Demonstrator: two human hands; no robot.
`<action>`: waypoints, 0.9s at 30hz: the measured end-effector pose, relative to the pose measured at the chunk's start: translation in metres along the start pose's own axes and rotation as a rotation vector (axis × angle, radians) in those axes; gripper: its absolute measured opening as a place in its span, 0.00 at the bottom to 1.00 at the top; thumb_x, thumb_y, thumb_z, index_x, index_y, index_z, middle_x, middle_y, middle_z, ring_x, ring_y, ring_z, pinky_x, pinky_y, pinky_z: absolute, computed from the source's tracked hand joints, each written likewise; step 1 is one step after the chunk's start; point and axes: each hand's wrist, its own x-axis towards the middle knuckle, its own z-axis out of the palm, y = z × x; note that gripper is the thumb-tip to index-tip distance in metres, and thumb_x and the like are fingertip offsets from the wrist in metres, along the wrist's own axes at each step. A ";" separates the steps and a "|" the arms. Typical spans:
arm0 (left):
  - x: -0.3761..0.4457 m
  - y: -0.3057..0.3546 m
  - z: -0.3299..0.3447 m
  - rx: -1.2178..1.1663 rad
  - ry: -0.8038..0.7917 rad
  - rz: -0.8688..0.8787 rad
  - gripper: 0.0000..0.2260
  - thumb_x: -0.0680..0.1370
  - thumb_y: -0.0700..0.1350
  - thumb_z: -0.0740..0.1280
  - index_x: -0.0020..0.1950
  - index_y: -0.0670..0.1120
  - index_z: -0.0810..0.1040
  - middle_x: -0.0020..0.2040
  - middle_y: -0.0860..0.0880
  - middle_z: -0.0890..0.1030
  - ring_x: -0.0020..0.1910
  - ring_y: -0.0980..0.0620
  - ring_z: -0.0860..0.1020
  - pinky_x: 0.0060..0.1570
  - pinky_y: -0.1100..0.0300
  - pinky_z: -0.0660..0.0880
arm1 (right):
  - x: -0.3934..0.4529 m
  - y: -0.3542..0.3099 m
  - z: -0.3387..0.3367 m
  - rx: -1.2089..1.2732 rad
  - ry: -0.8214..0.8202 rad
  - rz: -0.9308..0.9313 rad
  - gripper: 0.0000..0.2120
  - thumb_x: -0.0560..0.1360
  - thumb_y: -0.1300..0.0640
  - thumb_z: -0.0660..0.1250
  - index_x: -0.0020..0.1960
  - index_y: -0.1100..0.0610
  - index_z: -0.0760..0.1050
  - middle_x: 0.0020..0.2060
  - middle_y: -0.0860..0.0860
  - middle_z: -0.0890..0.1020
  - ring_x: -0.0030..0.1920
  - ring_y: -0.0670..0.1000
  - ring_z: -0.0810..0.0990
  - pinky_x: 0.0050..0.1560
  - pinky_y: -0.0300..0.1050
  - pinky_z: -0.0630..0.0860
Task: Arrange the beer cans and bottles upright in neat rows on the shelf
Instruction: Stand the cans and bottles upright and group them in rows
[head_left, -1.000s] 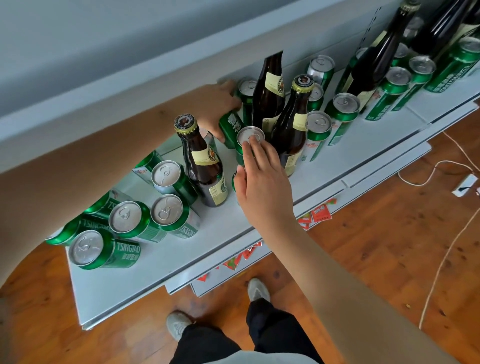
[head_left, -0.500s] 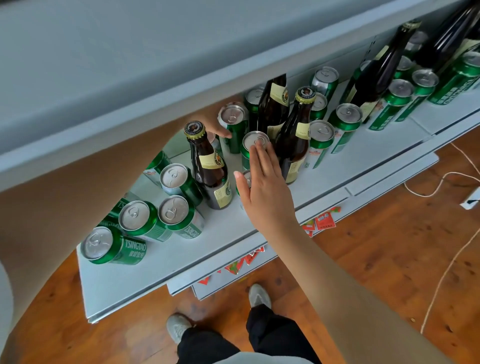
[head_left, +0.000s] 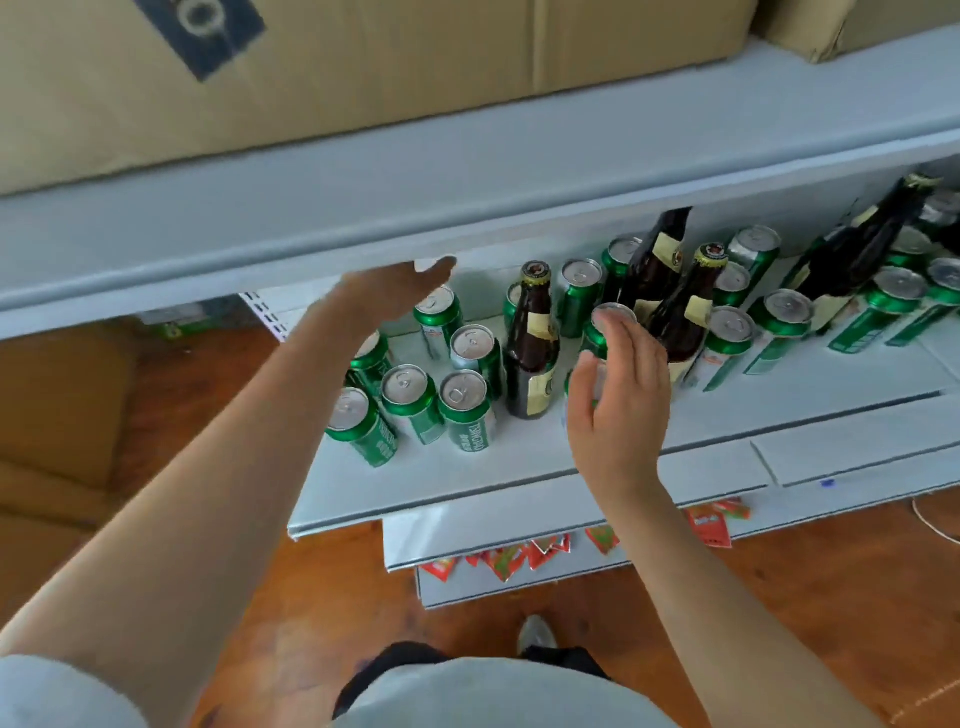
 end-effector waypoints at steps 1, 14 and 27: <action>-0.019 -0.013 -0.004 -0.098 0.092 0.005 0.29 0.78 0.65 0.59 0.71 0.47 0.73 0.67 0.44 0.77 0.63 0.42 0.77 0.65 0.48 0.72 | -0.001 -0.014 -0.002 0.042 0.038 -0.041 0.16 0.80 0.60 0.58 0.65 0.65 0.73 0.60 0.58 0.77 0.61 0.57 0.74 0.66 0.43 0.67; -0.151 -0.150 0.055 -0.599 0.258 -0.136 0.21 0.75 0.41 0.72 0.65 0.48 0.70 0.61 0.50 0.72 0.57 0.55 0.75 0.57 0.62 0.74 | -0.018 -0.126 0.073 0.000 -0.519 -0.329 0.20 0.74 0.66 0.64 0.66 0.63 0.72 0.57 0.59 0.78 0.56 0.60 0.77 0.53 0.56 0.76; -0.130 -0.152 0.097 -0.663 0.190 -0.126 0.29 0.68 0.47 0.79 0.66 0.50 0.72 0.62 0.52 0.79 0.60 0.53 0.76 0.59 0.58 0.75 | 0.010 -0.109 0.119 -0.468 -1.033 -0.501 0.37 0.74 0.39 0.65 0.75 0.57 0.60 0.66 0.55 0.74 0.69 0.56 0.68 0.76 0.56 0.49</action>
